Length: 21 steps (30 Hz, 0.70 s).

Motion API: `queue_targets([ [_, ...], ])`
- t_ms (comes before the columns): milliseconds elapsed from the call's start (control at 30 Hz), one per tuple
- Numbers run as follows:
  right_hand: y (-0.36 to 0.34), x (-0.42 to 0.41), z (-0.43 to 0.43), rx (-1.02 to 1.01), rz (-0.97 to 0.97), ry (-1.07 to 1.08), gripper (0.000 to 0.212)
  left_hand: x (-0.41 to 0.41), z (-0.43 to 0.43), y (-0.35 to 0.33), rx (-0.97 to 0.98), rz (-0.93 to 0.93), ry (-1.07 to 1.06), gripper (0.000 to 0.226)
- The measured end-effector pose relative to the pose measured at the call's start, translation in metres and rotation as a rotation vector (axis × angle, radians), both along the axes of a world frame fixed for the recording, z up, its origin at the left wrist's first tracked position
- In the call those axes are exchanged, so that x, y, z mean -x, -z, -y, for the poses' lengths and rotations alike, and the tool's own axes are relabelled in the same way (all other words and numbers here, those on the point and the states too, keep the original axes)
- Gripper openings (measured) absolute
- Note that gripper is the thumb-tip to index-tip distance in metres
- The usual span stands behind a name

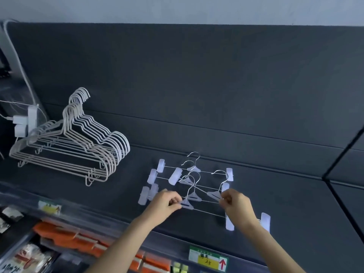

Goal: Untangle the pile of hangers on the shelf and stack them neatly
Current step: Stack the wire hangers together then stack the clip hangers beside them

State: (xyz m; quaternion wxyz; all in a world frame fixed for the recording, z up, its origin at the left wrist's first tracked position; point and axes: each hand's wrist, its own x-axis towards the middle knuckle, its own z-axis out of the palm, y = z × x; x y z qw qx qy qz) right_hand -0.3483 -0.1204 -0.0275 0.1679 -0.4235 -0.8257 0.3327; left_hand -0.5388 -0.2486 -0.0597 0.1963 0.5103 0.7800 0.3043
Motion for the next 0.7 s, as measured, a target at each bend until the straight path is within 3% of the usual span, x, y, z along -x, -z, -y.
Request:
queue_targets([
  [100,0.003,-0.001,0.0,0.011,0.009,0.03,0.01,0.0,-0.001,0.003,-0.019,0.031,0.016,0.009],
  [233,0.002,-0.003,-0.004,0.028,-0.014,0.086,0.009,0.007,0.002,0.005,-0.009,0.053,0.01,0.032],
  [467,-0.006,-0.024,-0.026,0.039,-0.019,0.235,0.009,-0.004,0.006,0.001,-0.027,0.05,0.092,0.027],
  [600,0.0,-0.02,-0.026,0.07,0.097,0.23,0.01,-0.011,-0.01,0.0,-0.021,-0.002,0.1,0.025],
  [700,-0.001,-0.014,-0.024,0.095,0.055,0.203,0.012,-0.006,-0.011,0.005,0.015,-0.004,0.079,0.025],
])
